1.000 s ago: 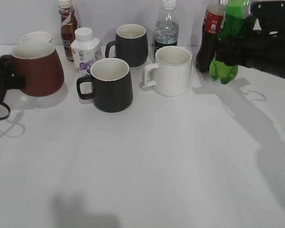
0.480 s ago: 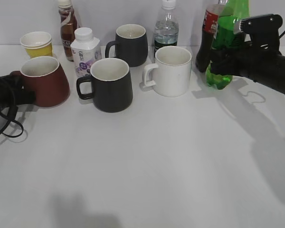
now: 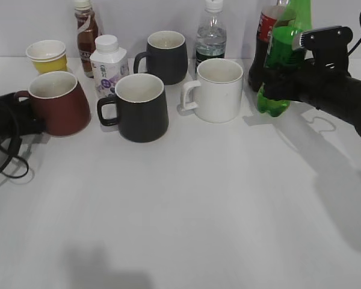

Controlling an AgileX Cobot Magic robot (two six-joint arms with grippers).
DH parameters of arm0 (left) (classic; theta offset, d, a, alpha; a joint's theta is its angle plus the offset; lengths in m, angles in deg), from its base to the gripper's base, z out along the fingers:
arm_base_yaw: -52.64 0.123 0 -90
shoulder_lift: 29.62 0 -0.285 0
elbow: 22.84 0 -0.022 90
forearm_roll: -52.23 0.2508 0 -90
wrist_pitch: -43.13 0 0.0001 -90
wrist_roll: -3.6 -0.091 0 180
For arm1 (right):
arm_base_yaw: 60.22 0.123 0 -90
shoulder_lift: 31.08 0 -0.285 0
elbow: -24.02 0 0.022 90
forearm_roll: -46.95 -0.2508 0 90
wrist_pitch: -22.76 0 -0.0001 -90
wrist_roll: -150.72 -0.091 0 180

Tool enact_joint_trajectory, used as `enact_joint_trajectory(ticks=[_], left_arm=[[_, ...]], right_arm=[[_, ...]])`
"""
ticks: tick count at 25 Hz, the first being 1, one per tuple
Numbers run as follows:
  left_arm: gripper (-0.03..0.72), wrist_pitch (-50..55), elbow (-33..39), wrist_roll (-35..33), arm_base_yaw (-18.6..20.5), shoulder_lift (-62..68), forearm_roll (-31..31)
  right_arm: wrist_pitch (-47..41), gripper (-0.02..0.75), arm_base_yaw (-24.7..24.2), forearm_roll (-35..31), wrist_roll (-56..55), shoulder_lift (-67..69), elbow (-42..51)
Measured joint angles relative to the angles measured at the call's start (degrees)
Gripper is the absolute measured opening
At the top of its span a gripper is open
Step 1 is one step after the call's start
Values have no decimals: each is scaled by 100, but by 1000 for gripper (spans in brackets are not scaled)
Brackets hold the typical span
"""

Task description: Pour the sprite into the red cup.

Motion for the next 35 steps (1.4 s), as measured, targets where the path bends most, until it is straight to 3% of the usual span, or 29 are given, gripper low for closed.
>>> enact_joint_trajectory(ticks=[3,5,14,20,23,27,31,35], left_arm=[[379,-5,243,2,0,-174,46],[395,-13,385,2,0,-318,52],[456,-1,1108,6,-40,-869,84],[456,702,1748,214,-512,-1799,-377],[456,1852,1808,264,-856,-2440,-1009],[456,3920,1759,273,-1215,-3563,-1376],[456,7151,1113,276,-1265,-4728,-1356],[456,10055,123,276,-1265,-5740,-1336]], right_arm=[[12,598,0,-2,0,6,0],[14,636,0,-2,0,6,0],[9,650,0,-288,0,-490,702],[-50,647,29,-207,-101,-1117,1500],[-548,633,29,-100,-446,-1522,1737],[-2112,596,29,171,-869,-2214,1751],[-4227,552,29,213,-1211,-3027,1653],[-6247,510,29,-157,-1118,-3942,1390]])
